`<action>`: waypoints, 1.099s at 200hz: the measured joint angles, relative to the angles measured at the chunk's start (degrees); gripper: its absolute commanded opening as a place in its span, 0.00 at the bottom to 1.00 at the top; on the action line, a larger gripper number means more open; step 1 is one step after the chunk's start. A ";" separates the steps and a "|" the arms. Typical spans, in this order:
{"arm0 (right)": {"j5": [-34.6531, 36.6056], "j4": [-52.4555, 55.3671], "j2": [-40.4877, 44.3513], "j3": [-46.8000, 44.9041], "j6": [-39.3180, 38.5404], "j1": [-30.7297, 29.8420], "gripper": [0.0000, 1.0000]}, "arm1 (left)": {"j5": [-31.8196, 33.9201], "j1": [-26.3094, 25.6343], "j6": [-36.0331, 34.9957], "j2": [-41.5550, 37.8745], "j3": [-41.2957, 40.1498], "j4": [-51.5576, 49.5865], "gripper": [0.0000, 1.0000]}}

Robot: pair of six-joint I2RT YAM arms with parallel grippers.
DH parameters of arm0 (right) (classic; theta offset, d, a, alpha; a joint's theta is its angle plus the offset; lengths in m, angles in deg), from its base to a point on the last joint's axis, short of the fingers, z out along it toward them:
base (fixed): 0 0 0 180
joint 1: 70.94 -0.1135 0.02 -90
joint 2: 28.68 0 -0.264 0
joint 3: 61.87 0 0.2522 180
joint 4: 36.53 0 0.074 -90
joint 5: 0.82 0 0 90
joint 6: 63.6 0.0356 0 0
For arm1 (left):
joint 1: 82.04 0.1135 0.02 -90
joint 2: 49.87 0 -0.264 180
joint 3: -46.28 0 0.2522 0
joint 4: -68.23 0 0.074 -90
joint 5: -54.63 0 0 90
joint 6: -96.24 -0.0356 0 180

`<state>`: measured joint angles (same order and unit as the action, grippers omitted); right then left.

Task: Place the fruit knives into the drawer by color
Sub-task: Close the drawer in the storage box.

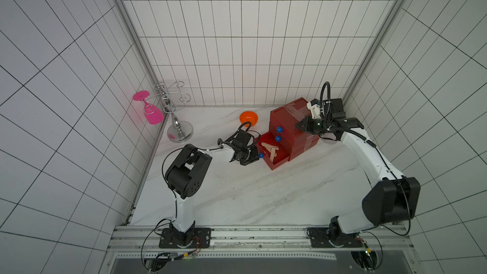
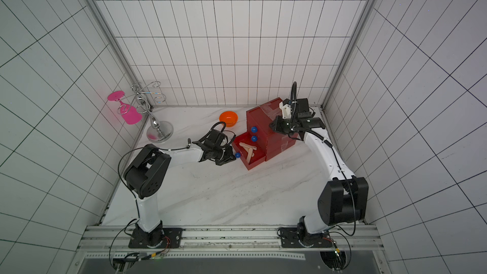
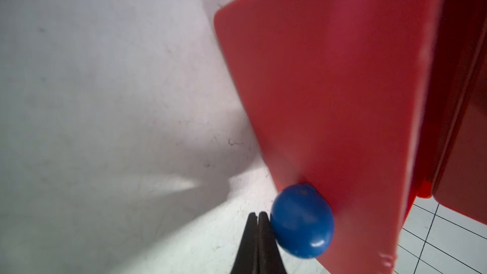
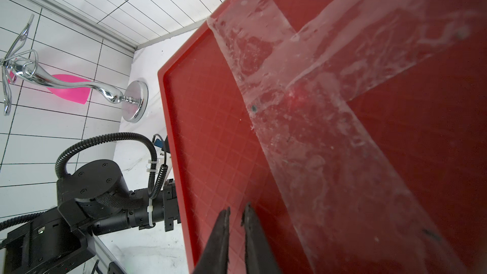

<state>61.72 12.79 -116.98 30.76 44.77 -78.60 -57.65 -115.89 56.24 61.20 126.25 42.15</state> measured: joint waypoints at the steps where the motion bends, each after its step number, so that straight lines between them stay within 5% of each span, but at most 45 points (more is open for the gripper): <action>1: -0.02 -0.02 0.00 0.00 0.00 0.00 0.16 | 0.00 0.00 0.00 0.04 0.04 0.00 0.00; 220: -0.39 -0.17 -0.20 -0.02 -0.66 0.00 0.16 | -0.31 -1.36 2.84 8.09 10.10 1.38 0.00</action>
<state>61.32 12.61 -117.17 30.74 44.11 -78.60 -57.96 -117.24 59.08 69.29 136.35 43.53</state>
